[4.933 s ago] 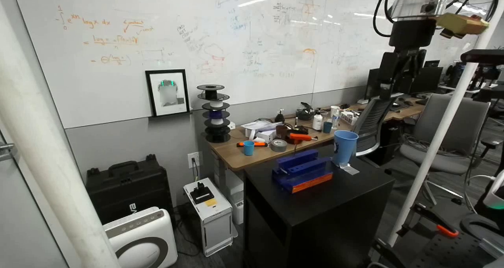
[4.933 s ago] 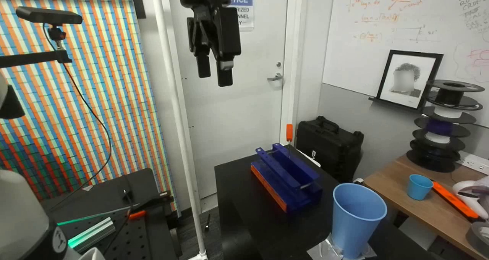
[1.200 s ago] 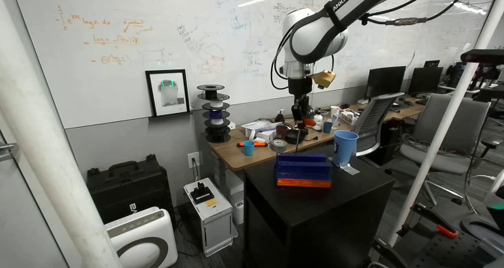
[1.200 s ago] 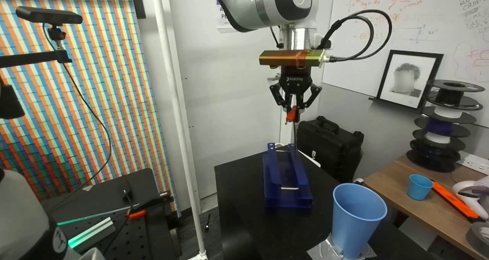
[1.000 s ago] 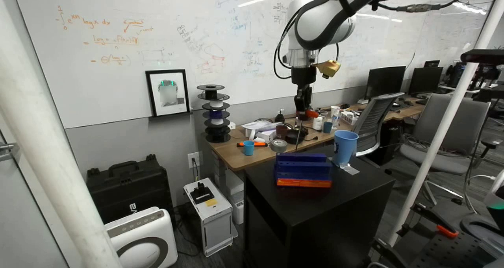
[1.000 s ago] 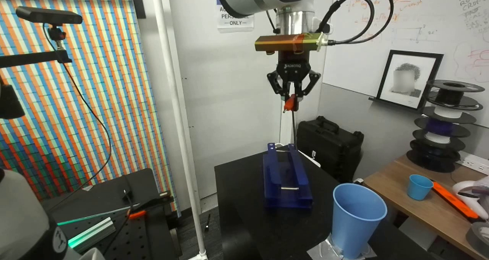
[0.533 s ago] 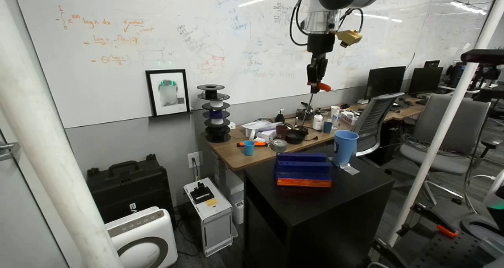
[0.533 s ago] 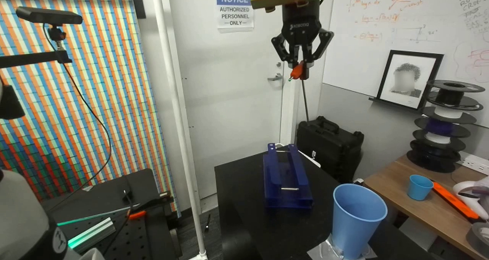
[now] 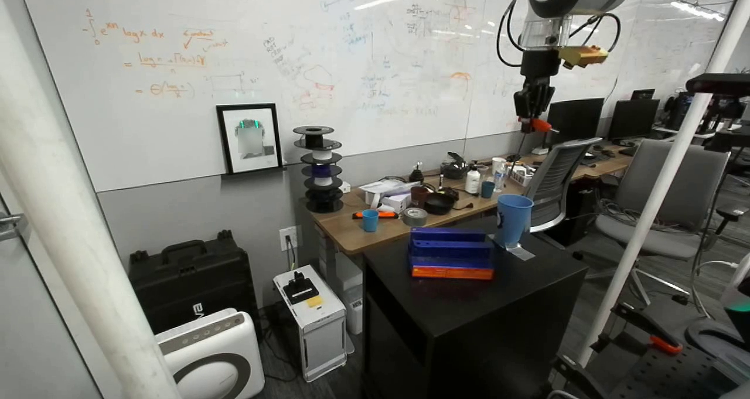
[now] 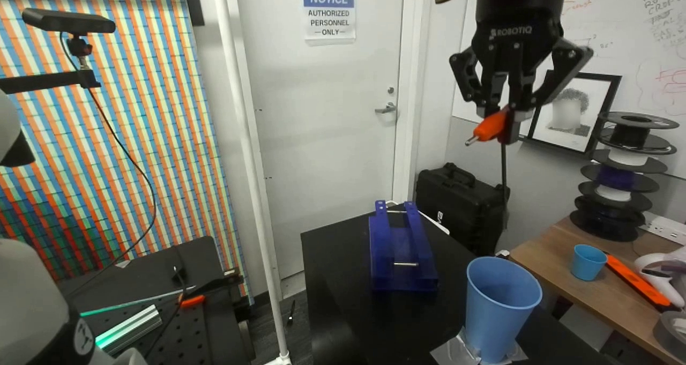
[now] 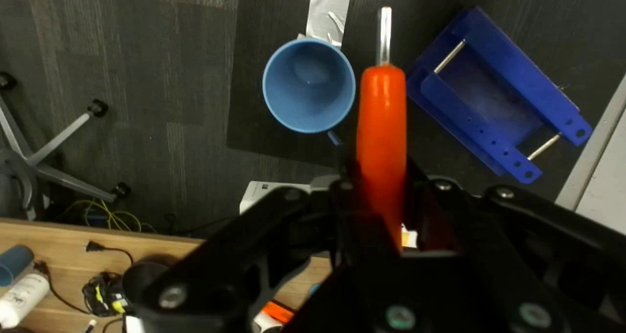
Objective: Move the orange handle to the blue cup
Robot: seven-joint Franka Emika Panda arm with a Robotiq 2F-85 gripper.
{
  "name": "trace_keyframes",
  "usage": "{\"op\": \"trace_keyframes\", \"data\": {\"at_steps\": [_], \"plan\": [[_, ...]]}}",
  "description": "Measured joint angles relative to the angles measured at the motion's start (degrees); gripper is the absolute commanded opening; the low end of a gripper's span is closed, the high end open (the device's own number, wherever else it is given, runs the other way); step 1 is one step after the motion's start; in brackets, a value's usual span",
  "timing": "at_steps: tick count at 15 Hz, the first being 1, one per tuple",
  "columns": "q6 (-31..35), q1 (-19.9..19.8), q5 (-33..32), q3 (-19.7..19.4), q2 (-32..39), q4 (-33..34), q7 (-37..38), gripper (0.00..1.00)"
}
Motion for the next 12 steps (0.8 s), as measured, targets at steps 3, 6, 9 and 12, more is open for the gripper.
{"op": "trace_keyframes", "data": {"at_steps": [3,6,9,12], "plan": [[0.56,-0.6,0.2,-0.55,2.78,-1.35,2.09,0.11],[0.96,-0.65,0.41,-0.55,6.13,-1.69,3.83,0.11],[1.01,-1.09,0.49,-0.6,9.61,-1.66,5.21,0.13],[1.15,-1.85,1.3,-0.65,13.22,-1.21,6.26,0.53]]}}
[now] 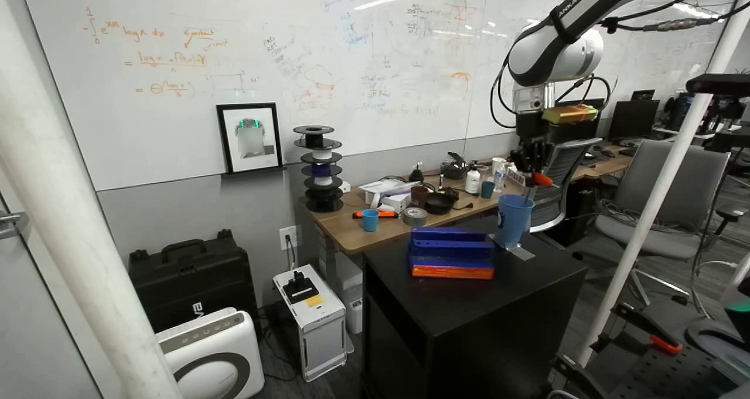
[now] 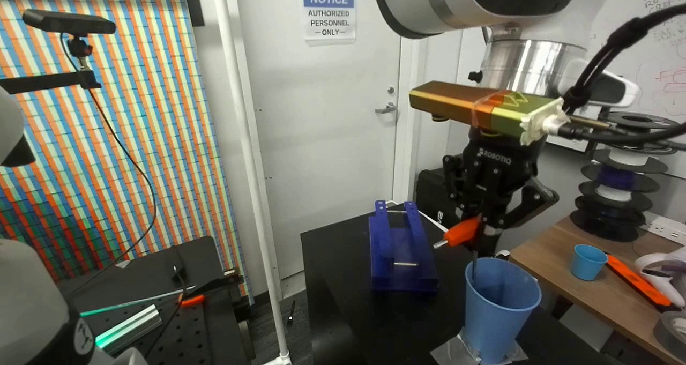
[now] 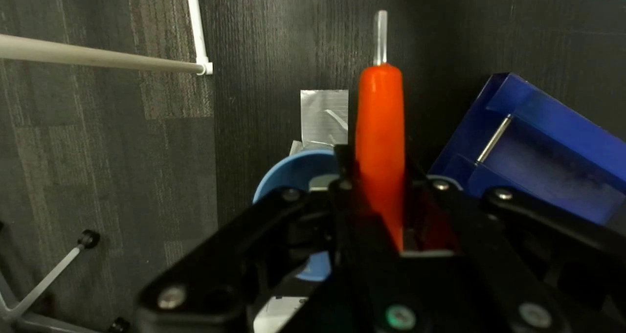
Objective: Move the orange handle to the blue cup
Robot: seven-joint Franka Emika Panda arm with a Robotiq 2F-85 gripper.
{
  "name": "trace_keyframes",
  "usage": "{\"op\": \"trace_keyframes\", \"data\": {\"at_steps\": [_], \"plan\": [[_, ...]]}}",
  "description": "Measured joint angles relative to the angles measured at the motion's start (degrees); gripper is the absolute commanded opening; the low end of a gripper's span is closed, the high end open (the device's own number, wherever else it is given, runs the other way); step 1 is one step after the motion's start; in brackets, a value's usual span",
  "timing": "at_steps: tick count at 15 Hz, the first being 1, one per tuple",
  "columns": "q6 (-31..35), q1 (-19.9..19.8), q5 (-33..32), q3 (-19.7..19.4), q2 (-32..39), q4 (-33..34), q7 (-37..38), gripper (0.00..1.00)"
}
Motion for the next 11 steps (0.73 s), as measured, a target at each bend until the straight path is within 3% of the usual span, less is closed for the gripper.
{"op": "trace_keyframes", "data": {"at_steps": [6,11], "plan": [[-4.13,-1.33,3.27,-0.14,0.91,1.65,0.88,1.0],[-12.72,-1.2,8.08,0.11,-9.38,1.06,1.05,1.0]]}}
